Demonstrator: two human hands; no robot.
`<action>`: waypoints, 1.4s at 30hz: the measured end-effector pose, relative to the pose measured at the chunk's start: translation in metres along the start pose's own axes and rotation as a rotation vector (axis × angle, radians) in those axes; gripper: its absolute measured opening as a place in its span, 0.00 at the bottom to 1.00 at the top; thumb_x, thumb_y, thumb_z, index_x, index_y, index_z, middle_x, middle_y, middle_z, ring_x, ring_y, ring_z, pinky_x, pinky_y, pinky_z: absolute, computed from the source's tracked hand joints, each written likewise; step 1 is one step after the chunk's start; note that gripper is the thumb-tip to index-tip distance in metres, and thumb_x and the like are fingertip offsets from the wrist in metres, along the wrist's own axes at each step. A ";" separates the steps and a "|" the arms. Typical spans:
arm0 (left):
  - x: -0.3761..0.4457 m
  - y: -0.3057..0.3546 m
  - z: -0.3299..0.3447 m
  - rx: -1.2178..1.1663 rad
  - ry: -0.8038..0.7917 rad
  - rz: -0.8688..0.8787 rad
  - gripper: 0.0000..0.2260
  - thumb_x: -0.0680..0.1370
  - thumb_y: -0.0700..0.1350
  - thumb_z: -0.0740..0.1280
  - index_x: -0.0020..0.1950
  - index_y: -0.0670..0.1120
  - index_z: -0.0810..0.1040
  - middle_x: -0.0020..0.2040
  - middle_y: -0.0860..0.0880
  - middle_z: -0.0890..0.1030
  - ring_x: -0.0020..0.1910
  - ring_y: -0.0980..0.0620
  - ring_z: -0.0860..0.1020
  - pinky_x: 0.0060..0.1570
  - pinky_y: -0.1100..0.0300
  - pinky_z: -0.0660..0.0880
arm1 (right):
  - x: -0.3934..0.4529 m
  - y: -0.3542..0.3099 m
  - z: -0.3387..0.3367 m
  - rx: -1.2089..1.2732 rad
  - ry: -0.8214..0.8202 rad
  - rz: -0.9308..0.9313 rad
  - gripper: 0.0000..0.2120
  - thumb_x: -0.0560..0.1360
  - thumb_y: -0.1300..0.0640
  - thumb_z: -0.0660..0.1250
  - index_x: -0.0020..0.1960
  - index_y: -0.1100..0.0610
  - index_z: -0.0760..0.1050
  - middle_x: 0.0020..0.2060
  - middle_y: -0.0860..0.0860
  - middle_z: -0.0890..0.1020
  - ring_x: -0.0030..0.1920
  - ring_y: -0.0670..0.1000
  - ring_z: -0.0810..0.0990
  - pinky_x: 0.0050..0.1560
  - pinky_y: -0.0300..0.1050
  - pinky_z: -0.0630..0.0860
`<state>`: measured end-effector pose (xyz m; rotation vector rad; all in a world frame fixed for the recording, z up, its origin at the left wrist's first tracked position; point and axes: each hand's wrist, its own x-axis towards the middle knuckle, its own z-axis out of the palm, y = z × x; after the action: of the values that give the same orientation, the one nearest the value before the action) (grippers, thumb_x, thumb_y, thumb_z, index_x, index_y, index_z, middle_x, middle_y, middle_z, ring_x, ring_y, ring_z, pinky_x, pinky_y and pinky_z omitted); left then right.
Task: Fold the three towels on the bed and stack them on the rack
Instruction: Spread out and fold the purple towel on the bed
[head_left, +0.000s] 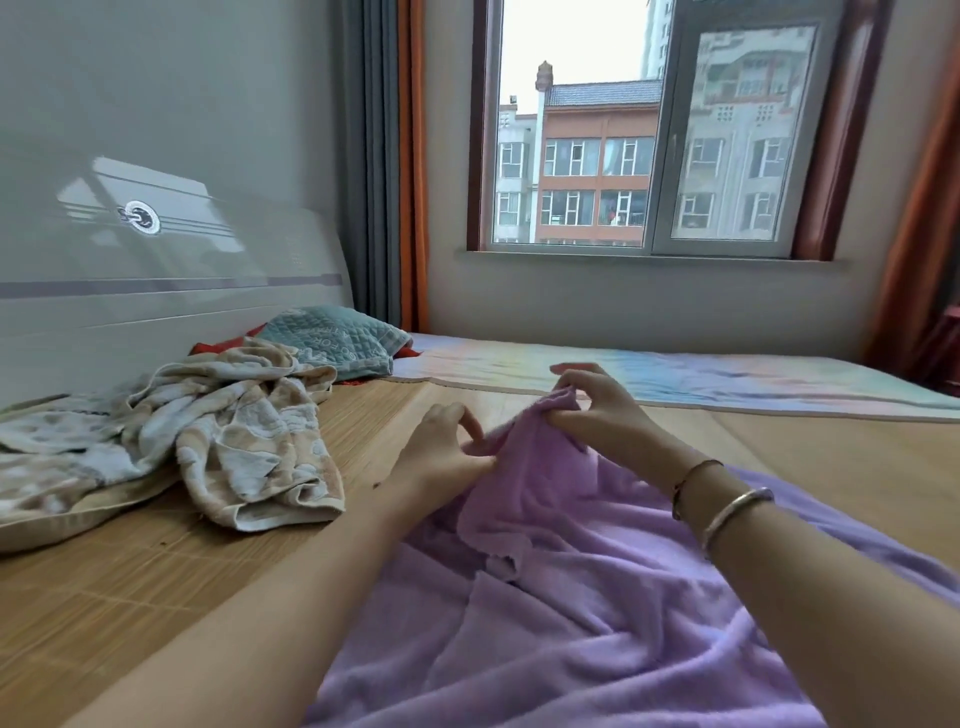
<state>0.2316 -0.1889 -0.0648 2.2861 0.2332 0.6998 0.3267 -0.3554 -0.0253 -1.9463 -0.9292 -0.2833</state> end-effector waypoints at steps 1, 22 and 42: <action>-0.007 0.011 0.001 0.006 0.001 0.012 0.11 0.67 0.49 0.75 0.41 0.51 0.73 0.55 0.50 0.75 0.55 0.50 0.75 0.56 0.52 0.74 | -0.009 -0.008 -0.011 0.001 -0.031 0.007 0.08 0.70 0.66 0.66 0.44 0.55 0.77 0.48 0.49 0.78 0.47 0.47 0.75 0.44 0.36 0.70; -0.078 0.049 0.028 0.426 -0.076 -0.108 0.27 0.70 0.50 0.71 0.65 0.49 0.63 0.63 0.48 0.68 0.59 0.43 0.74 0.66 0.39 0.62 | -0.065 -0.054 -0.077 -0.290 -0.119 0.006 0.08 0.67 0.54 0.55 0.37 0.50 0.74 0.36 0.48 0.76 0.45 0.53 0.74 0.46 0.46 0.69; -0.092 0.062 0.010 0.048 0.073 0.064 0.03 0.70 0.40 0.67 0.38 0.42 0.74 0.38 0.47 0.80 0.40 0.47 0.78 0.40 0.50 0.75 | -0.101 -0.056 -0.070 -1.494 -0.251 -0.056 0.16 0.77 0.58 0.60 0.62 0.54 0.76 0.66 0.53 0.67 0.68 0.56 0.62 0.68 0.51 0.58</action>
<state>0.1581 -0.2732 -0.0663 2.3248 0.2144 0.8195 0.2300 -0.4468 -0.0053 -3.3534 -1.0116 -0.9813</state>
